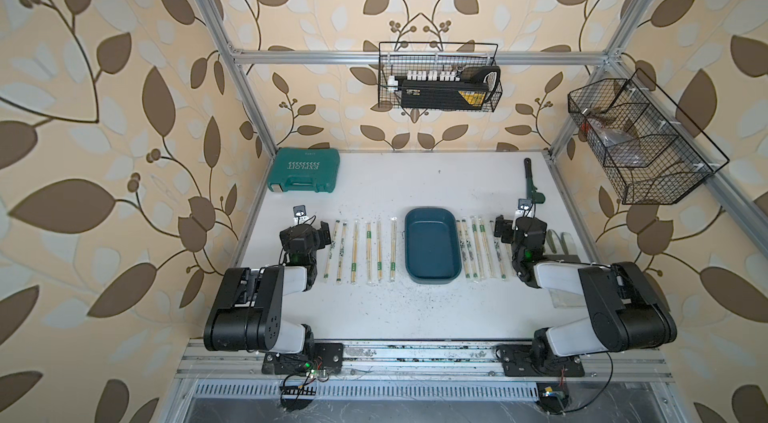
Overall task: Take the paired disposable chopsticks out of the storage box
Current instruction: Reset both arms
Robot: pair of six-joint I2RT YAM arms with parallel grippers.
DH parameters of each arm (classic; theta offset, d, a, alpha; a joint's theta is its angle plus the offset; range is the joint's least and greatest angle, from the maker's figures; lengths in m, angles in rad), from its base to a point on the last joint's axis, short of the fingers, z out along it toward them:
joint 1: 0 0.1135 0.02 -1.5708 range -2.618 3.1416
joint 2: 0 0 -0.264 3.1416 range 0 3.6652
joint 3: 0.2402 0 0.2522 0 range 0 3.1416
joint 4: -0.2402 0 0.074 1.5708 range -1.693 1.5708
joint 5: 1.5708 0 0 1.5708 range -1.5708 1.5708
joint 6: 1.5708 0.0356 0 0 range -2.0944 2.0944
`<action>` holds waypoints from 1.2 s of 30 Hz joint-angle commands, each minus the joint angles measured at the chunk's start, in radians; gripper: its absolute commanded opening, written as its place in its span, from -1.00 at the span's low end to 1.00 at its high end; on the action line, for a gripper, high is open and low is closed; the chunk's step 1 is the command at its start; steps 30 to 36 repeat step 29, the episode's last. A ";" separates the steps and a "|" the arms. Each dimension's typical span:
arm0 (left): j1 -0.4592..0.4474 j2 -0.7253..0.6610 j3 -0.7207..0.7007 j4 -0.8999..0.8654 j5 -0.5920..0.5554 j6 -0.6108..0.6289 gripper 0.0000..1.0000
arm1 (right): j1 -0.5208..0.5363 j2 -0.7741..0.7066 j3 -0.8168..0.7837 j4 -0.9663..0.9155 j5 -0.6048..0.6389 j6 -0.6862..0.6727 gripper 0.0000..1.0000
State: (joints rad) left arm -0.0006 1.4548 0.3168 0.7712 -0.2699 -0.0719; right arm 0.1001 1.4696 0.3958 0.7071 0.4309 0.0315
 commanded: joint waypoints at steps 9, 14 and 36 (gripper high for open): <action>0.048 0.036 0.048 0.008 0.083 -0.024 0.98 | -0.044 0.029 -0.039 0.114 -0.139 0.028 0.99; 0.052 0.042 0.059 -0.011 0.092 -0.024 0.98 | -0.043 0.039 -0.047 0.163 -0.136 0.014 0.99; 0.073 0.038 0.062 -0.021 0.132 -0.032 0.98 | -0.043 0.039 -0.034 0.134 -0.141 0.016 0.99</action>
